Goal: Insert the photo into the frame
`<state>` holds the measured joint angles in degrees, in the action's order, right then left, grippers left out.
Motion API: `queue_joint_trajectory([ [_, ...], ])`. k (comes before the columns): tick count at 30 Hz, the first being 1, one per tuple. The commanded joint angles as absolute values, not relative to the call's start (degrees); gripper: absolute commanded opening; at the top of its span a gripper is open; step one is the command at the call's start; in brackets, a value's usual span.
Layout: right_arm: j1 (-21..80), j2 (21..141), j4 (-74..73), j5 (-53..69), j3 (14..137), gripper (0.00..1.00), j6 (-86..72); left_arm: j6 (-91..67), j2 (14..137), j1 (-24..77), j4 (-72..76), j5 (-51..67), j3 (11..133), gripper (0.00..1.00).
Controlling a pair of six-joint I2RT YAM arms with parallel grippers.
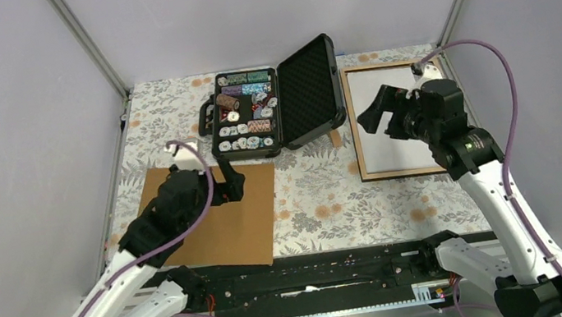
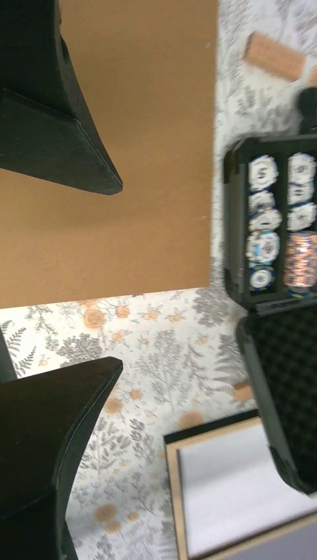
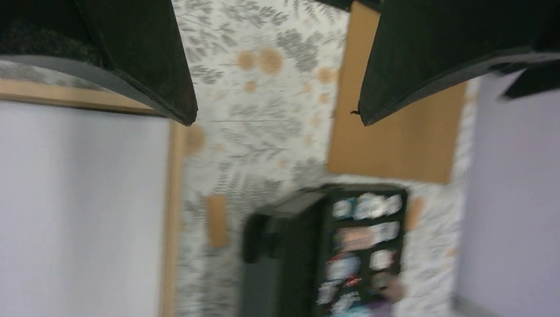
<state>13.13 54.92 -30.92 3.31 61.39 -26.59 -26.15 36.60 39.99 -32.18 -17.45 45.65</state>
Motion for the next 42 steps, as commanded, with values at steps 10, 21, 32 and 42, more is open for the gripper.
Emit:
queue_joint_trajectory([
  [10, 48.1, 70.3, -8.0, 5.7, 56.0, 0.93, -44.9, -53.1, 51.5, 38.8, -34.1, -21.3, 42.9, 0.99],
  [21, 55.3, 84.9, 11.8, -7.2, 42.9, 0.86, -61.5, -38.5, 59.8, 0.8, -33.9, -10.4, 51.3, 0.99],
  [32, 55.2, 96.6, 19.6, -6.1, 46.3, 0.89, -60.0, -36.9, 81.7, -16.6, -27.8, -16.2, 63.3, 0.99],
  [42, 53.6, 101.1, 23.0, -1.1, 46.1, 0.94, -58.0, -23.6, 94.3, -19.9, -21.2, -11.9, 67.3, 0.98],
])
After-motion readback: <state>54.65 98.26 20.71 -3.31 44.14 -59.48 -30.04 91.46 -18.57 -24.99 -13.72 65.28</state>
